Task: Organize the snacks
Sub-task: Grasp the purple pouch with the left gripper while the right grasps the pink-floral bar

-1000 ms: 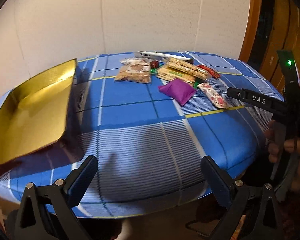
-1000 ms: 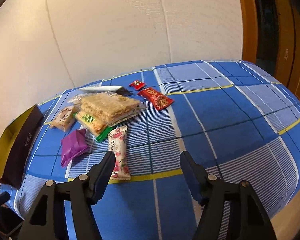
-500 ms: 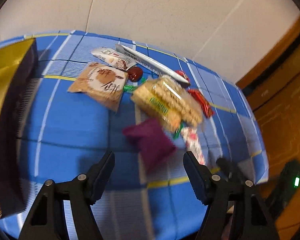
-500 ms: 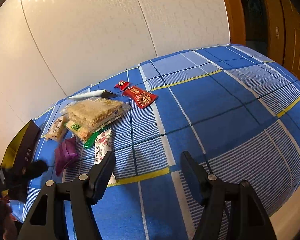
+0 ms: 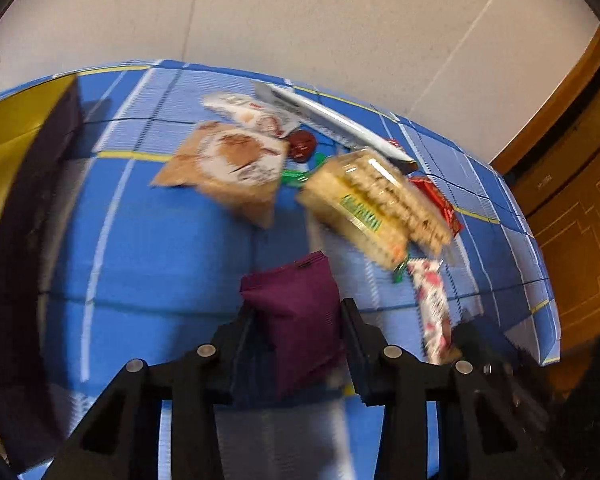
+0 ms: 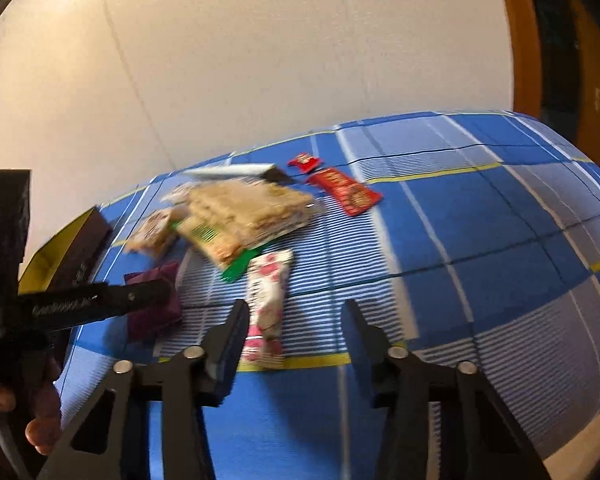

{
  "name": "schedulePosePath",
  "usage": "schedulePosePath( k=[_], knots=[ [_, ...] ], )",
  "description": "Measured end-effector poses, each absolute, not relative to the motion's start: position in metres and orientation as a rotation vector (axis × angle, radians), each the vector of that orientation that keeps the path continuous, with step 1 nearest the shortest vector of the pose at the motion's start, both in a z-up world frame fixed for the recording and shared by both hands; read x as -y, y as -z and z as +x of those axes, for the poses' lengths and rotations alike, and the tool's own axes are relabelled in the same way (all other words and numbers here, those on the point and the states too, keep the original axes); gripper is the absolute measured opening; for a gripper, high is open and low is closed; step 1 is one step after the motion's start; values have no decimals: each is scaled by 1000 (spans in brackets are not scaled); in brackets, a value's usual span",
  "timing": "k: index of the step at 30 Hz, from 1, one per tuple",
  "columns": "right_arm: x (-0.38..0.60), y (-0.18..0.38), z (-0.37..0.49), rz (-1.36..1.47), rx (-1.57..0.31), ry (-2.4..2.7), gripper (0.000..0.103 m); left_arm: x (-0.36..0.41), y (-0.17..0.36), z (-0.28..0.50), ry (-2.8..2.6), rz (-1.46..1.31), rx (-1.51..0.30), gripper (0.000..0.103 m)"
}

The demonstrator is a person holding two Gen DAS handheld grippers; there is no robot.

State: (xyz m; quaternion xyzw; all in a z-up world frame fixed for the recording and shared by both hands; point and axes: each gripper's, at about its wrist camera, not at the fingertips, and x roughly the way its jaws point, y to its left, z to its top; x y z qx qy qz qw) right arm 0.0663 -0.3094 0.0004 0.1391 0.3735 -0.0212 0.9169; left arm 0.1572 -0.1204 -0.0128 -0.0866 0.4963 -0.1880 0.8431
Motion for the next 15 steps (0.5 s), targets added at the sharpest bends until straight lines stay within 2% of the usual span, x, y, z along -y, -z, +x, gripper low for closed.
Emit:
schedulePosePath(
  k=[7, 8, 9, 11, 15],
  knots=[
    [282, 12, 99, 167, -823, 55, 42, 97, 14, 128, 406, -172, -1019, 44],
    [280, 12, 99, 150, -815, 62, 41, 98, 14, 127, 399, -167, -1019, 44],
    [278, 13, 100, 147, -820, 55, 34, 100, 15, 125, 397, -160, -1015, 44],
    [272, 14, 99, 89, -818, 81, 26, 98, 15, 120, 399, -151, -1000, 41],
    [267, 16, 93, 20, -812, 87, 26, 100, 14, 113, 405, -152, -972, 40]
  ],
)
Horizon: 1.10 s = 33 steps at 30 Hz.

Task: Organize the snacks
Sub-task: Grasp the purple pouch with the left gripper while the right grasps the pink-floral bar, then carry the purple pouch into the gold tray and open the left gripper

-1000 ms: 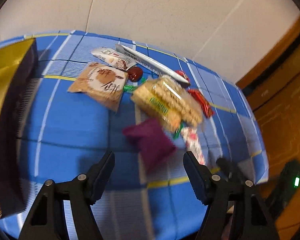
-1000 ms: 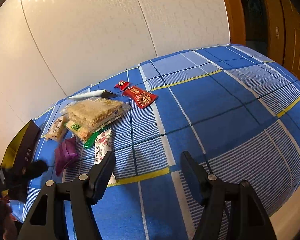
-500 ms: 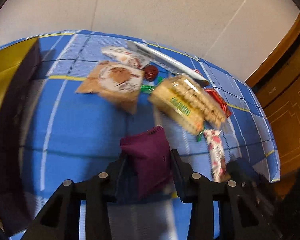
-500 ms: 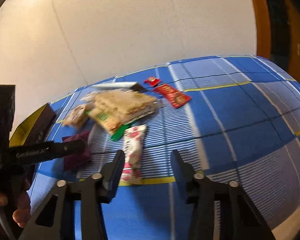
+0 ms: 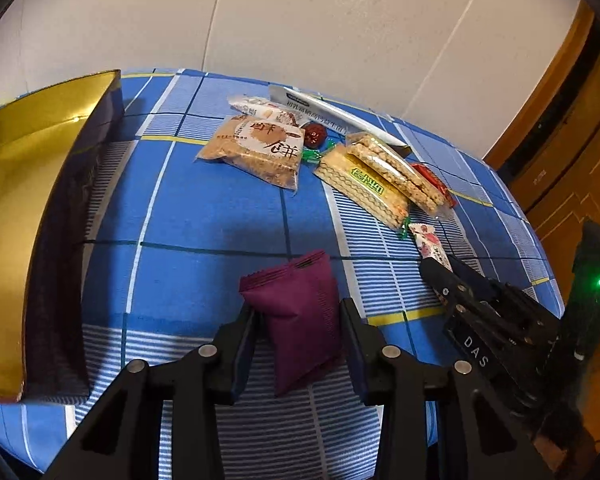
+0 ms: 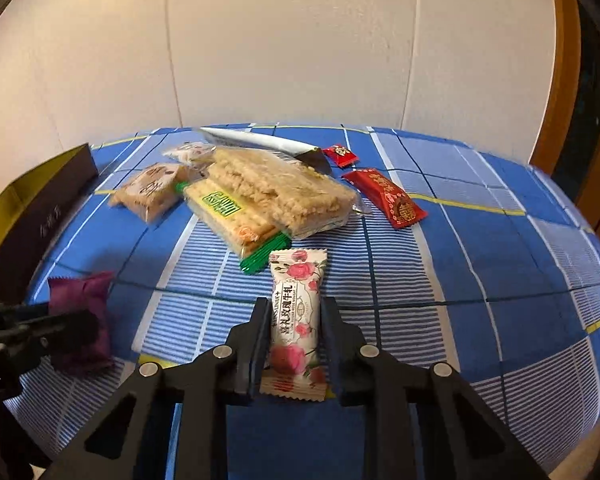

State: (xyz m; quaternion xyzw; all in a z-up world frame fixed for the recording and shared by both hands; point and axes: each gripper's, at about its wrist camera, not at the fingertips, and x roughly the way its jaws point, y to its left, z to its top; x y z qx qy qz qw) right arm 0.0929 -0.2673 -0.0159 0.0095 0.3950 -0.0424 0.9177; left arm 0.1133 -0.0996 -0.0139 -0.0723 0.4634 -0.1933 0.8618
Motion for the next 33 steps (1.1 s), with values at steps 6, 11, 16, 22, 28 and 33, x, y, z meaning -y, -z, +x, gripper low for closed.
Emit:
schedulePosePath(
  k=[6, 11, 16, 22, 28, 33],
  knots=[
    [268, 17, 91, 18, -798, 92, 26, 95, 0, 102, 436, -166, -936, 39],
    [268, 17, 90, 13, -788, 96, 26, 78, -24, 96, 448, -218, -876, 39],
    [267, 17, 90, 8, -790, 95, 26, 36, -58, 90, 391, -274, -802, 39],
    [265, 17, 90, 7, -791, 104, 25, -40, -84, 104, 195, -293, -751, 39],
    [264, 17, 91, -1, -795, 107, 25, -93, -68, 152, 11, -284, -833, 39],
    [262, 17, 92, -13, -797, 121, 24, -108, -44, 195, -56, -271, -918, 40]
  ],
)
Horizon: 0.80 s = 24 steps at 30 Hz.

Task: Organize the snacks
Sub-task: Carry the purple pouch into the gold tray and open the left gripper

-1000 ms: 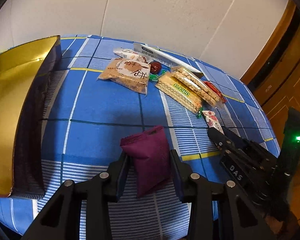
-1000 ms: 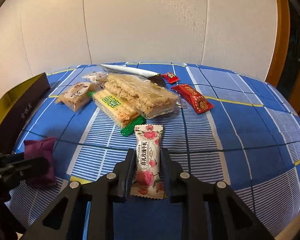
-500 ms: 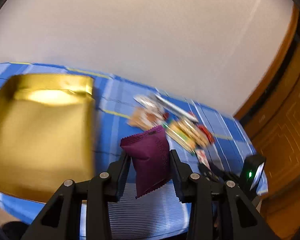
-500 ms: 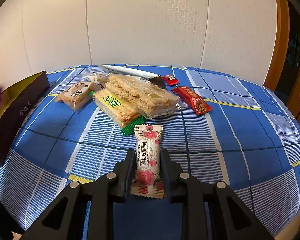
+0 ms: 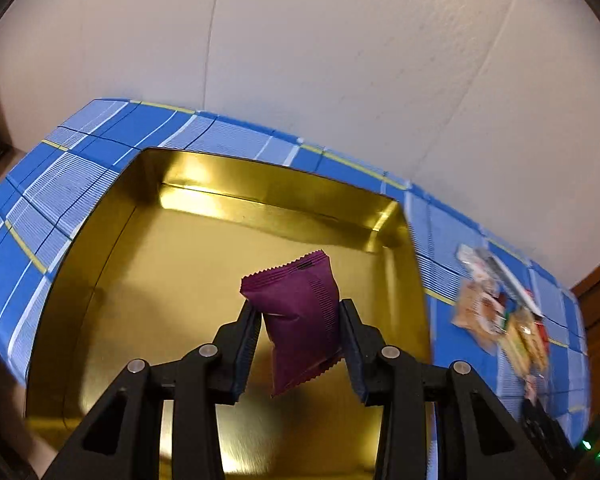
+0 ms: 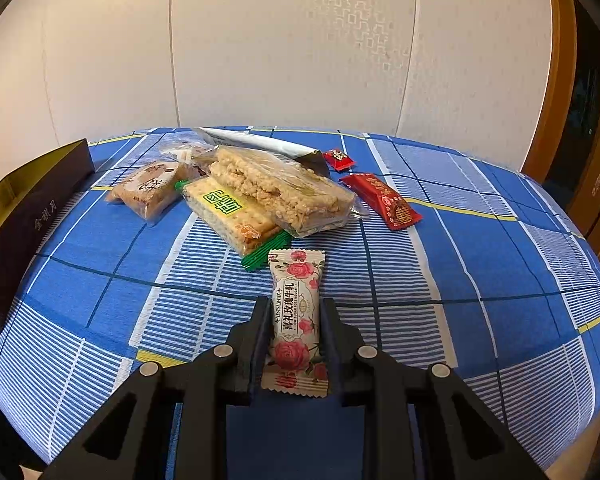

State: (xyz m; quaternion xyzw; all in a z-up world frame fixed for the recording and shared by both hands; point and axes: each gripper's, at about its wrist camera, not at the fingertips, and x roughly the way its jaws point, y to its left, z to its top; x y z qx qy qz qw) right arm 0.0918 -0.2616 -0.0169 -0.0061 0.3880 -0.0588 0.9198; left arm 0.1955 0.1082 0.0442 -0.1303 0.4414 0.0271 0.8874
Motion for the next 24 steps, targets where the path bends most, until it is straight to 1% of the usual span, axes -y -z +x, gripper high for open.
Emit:
schedulePosePath(
  k=[3, 4, 6, 7, 8, 14, 18, 24],
  knots=[
    [262, 17, 92, -13, -799, 127, 24, -102, -34, 206, -66, -224, -932, 41],
    [262, 17, 92, -15, -798, 127, 24, -103, -33, 206, -68, -221, -926, 45],
    [262, 17, 92, -13, -798, 127, 24, -102, -31, 205, -95, -204, -911, 47],
    [262, 17, 92, -13, -798, 126, 24, -100, -32, 206, -98, -202, -910, 52],
    [262, 17, 92, -14, -797, 126, 24, -100, -33, 205, -92, -204, -901, 55],
    [262, 17, 92, -13, -796, 124, 24, -94, -49, 172, -63, -211, -815, 55],
    [262, 17, 92, -13, -795, 124, 24, -72, -61, 132, -7, -170, -738, 55],
    [262, 17, 92, -13, -797, 124, 23, -33, -68, 81, 132, -142, -678, 55]
  ],
)
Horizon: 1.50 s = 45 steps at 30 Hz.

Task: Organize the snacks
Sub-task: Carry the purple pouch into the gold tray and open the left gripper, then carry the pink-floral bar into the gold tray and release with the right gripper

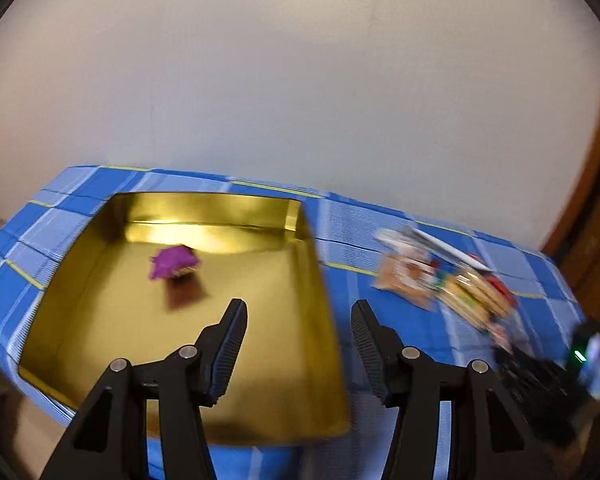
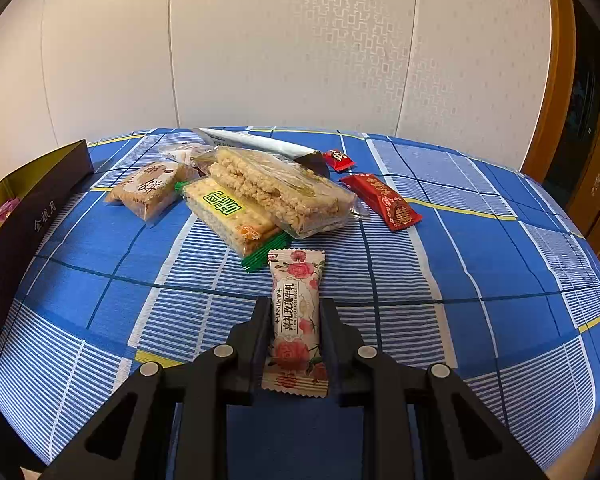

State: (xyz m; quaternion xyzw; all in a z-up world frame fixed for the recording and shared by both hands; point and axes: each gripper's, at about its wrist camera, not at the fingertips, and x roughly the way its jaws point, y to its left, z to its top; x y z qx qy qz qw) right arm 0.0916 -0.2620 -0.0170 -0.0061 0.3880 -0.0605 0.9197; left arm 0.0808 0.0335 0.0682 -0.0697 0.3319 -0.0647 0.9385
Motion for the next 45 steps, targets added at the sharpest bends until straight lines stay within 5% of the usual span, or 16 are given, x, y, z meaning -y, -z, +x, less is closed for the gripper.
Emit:
schedulePosePath(
  k=[20, 45],
  knots=[
    [249, -8, 106, -94, -841, 69, 20, 12, -35, -11, 352, -79, -665, 56],
    [51, -99, 165, -282, -764, -512, 20, -33, -15, -23, 313, -202, -653, 59]
  ],
)
